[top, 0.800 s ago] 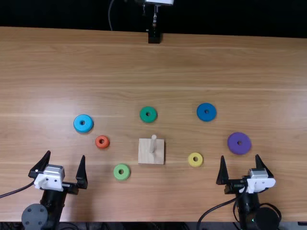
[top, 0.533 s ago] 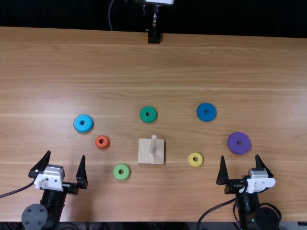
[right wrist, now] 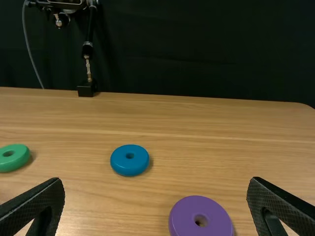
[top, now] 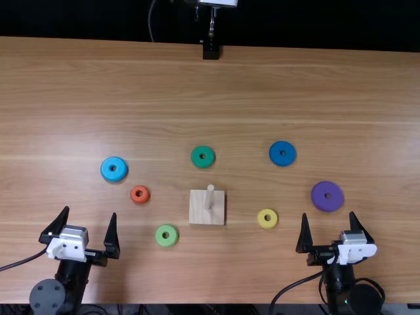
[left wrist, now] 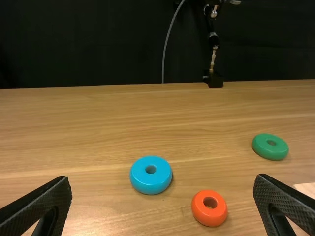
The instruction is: Build the Hanoi tower: stack the rings onto the peg from bottom to top in this color order: purple, dark blue, light blue, dark green, light green, yellow, orange.
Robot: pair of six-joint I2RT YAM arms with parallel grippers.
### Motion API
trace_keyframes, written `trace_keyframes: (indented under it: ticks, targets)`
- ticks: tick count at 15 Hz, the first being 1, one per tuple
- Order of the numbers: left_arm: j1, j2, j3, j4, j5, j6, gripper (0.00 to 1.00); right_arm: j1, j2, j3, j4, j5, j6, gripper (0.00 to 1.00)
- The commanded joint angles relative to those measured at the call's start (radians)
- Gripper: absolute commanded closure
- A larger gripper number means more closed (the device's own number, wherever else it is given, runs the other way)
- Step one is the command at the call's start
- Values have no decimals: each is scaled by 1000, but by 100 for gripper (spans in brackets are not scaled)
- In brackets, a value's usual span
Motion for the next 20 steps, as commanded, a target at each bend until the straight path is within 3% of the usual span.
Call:
trace_keyframes:
  ticks: [1, 11, 14, 16, 18, 19, 20]
  targets:
    - [10, -12, -31, -2, 10, 9, 0, -7, -8, -13, 5, 9, 7, 0]
    - [10, -12, -31, -2, 10, 9, 0, -3, -8, -12, 5, 9, 7, 0]
    - [10, -12, -31, -2, 10, 9, 0, -3, -8, -6, 5, 18, 11, 0]
    - [10, -12, -31, -2, 10, 9, 0, -13, -8, 62, 7, 66, 9, 0]
    - [10, -12, -31, 0, 10, 9, 0, -13, -8, 197, 5, 129, 9, 0]
    - [10, -12, -31, -2, 10, 9, 0, -13, 3, 249, 5, 149, 7, 0]
    - [10, -12, -31, -2, 10, 9, 0, -13, 64, 313, 5, 153, 7, 0]
